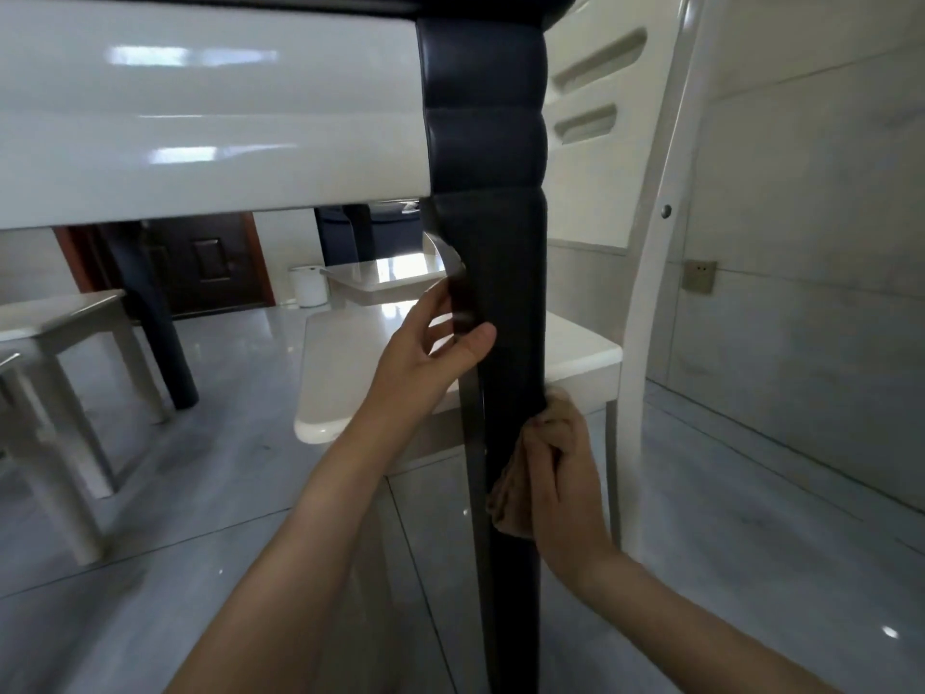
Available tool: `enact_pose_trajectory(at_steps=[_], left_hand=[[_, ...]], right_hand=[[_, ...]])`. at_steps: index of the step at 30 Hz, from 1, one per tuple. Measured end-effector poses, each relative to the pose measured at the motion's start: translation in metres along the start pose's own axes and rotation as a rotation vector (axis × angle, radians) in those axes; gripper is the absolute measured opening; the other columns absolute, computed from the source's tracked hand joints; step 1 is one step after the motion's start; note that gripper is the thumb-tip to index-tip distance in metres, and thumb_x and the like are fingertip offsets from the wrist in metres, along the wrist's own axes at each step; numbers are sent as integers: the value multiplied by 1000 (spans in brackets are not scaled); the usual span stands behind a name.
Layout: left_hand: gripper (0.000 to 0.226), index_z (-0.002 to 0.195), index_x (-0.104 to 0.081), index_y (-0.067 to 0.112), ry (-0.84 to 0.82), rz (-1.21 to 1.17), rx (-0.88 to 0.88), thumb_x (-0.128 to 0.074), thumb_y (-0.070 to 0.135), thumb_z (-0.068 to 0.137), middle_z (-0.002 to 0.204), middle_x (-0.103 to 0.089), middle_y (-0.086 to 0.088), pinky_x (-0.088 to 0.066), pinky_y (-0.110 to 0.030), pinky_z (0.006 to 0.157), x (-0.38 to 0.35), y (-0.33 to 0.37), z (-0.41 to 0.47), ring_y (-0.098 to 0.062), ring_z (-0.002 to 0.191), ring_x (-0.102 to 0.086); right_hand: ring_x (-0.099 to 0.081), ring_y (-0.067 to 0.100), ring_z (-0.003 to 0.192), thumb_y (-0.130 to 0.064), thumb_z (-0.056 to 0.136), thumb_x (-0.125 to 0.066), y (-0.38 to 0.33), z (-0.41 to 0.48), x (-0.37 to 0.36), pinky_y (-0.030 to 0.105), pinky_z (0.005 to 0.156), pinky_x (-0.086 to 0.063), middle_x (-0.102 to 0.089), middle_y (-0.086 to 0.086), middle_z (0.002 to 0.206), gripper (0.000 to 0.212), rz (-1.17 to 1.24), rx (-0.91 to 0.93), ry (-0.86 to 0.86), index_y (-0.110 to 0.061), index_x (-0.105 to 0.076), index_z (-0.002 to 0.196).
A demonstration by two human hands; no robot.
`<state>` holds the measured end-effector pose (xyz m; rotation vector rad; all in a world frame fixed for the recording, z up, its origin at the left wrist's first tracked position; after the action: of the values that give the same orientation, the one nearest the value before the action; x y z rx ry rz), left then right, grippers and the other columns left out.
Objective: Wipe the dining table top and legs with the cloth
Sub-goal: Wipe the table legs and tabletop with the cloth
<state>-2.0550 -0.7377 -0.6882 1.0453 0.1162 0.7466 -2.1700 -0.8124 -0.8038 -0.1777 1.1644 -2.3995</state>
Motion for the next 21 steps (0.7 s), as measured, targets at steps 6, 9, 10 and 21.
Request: enact_pose_trajectory(at_steps=[6,9,10,21], left_hand=[[52,137,-46,29,22,3,-17,-64,29,88,127,-57,15,-45,-1,76,0,0,1,8,107,-57],[55,140,-46,26,26,6,-17,-64,31,88,128,-58,14,-44,0,75,0,-2,2,10,105,-57],[55,139,-46,27,26,11,-19,-64,32,88,128,-58,14,-44,0,74,0,-2,2,10,105,-57],[59,144,-36,6,101,-57,-141,-61,18,92,141,-51,-3,-46,-22,102,-12,-25,-7,-5,126,-51]], right_hand=[[-57,-18,86,8,101,-35,-28,15,-25,-1,73,-42,-53,-42,96,30,-4,145,100,-10,-44,123],[-56,-23,71,14,98,-30,6,-20,-21,-4,61,-41,-58,-45,89,43,28,32,37,-9,-32,135],[-60,-13,64,7,100,-30,19,-33,-16,2,58,-46,-63,-35,83,44,41,-41,34,-19,-33,136],[-37,13,49,-15,104,-32,111,-118,27,22,45,-35,-34,16,68,16,-33,-656,-212,-9,-45,96]])
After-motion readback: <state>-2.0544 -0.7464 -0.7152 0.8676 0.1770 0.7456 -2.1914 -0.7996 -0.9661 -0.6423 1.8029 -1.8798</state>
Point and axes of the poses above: each hand's wrist, its own z-axis towards the middle knuckle, its own x-axis out of the back of the hand, y = z × x, the point moved 3 cm from there along z, towards the middle knuckle
